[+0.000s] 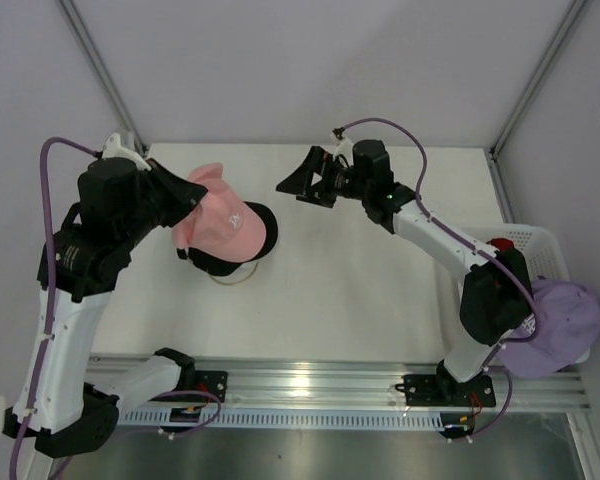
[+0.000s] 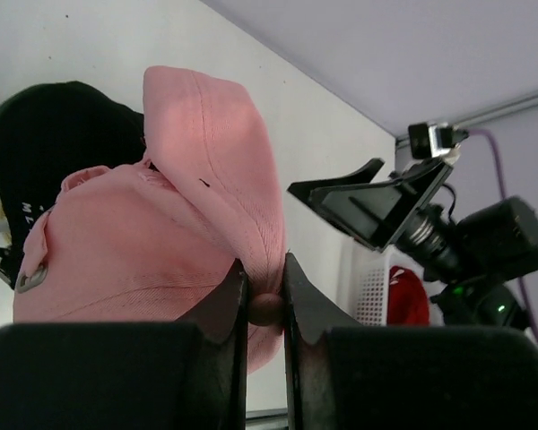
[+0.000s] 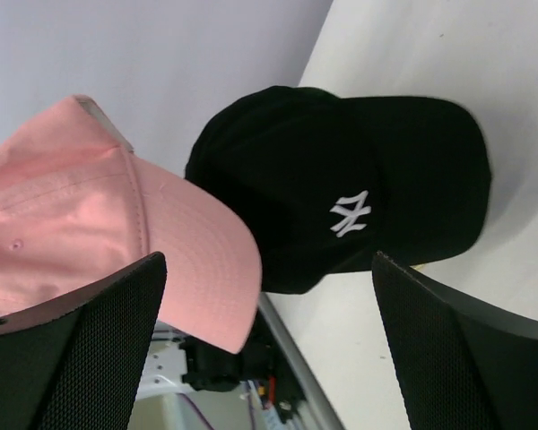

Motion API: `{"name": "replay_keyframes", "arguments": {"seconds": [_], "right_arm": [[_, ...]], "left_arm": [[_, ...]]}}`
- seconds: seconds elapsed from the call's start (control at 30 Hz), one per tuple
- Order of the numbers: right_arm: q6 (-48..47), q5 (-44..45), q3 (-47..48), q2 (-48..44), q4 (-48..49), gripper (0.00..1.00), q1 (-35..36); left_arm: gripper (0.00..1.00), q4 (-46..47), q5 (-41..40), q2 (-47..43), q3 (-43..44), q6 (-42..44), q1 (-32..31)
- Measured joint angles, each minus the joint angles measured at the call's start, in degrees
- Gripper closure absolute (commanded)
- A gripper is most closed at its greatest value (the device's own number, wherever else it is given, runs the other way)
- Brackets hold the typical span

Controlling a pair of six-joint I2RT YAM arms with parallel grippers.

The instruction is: Stack the hats

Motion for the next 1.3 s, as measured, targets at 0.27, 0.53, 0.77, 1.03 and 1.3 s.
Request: {"name": "replay_keyframes", "arguments": {"seconds": [0.27,0.53,0.77,1.03,1.3], "right_arm": [[16.06,8.55,-13.11,-5.81,14.53,0.0,5.2],[22.38,16.26,-19.17,-10.49,17.94,0.01,9.25],[24.92,18.78,-19.78,-9.42,22.16,0.06,11.65],[25.42,20.37,-19.8,-6.58,23.15,0.09,11.76],[26.18,20.59,-20.11,-5.18,25.4,0.19,12.07]], "left_arm": [[0.99,3.45,-11.26,-1.11,-3.52,-9.94,-5.2],[0.99,7.04,-15.93,-0.09,-3.52,-13.22,-6.88],[0.99,7.89,-15.89,1.36,-3.85,-14.45,-8.87],[0.99,8.55,-15.37,1.51,-4.17,-15.02,-9.25],[0.99,10.27,-14.34,-0.11,-6.78,-17.07,-9.27]]}}
